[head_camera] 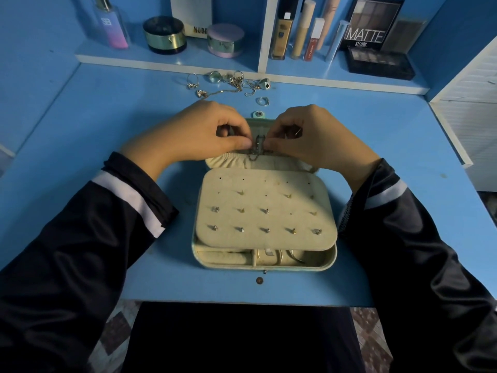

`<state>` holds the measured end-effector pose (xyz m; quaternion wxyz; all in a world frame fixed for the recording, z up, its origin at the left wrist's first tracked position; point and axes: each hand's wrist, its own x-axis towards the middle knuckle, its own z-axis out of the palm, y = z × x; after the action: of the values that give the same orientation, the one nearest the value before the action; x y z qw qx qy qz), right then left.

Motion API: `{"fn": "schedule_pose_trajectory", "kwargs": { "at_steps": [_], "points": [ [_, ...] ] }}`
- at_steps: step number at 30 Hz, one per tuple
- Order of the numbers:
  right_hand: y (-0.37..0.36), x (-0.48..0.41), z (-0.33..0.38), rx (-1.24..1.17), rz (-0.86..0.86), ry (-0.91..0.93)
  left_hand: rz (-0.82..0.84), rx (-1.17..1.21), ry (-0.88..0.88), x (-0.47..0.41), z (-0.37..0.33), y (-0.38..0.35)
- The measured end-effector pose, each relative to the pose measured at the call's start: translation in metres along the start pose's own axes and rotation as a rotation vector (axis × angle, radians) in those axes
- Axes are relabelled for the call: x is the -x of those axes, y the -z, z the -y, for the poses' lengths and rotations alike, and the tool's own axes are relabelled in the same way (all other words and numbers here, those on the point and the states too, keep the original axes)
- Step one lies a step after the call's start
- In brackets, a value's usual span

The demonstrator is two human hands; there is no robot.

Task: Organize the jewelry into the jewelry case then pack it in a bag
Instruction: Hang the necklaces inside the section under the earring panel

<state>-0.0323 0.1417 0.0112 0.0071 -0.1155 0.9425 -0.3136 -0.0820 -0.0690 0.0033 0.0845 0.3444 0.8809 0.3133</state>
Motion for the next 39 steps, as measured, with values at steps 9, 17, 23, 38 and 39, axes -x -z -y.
{"fn": "schedule_pose_trajectory", "kwargs": {
  "at_steps": [9,17,23,38,39],
  "points": [
    [-0.004,0.002,0.007,-0.002,0.105,0.046,0.037,-0.012,0.009,0.001,-0.004,-0.002],
    [0.009,0.004,-0.004,0.012,0.008,0.03,-0.07,-0.031,-0.024,0.0,-0.001,-0.004],
    [0.007,0.003,-0.007,0.088,0.049,0.021,-0.048,-0.101,-0.047,0.001,0.0,-0.003],
    [0.002,0.004,-0.002,0.036,0.088,0.065,0.042,-0.012,-0.035,0.0,-0.003,-0.005],
    [0.002,0.005,0.0,0.025,0.106,0.073,0.053,-0.017,-0.033,0.0,-0.004,-0.005]
  ]
}}
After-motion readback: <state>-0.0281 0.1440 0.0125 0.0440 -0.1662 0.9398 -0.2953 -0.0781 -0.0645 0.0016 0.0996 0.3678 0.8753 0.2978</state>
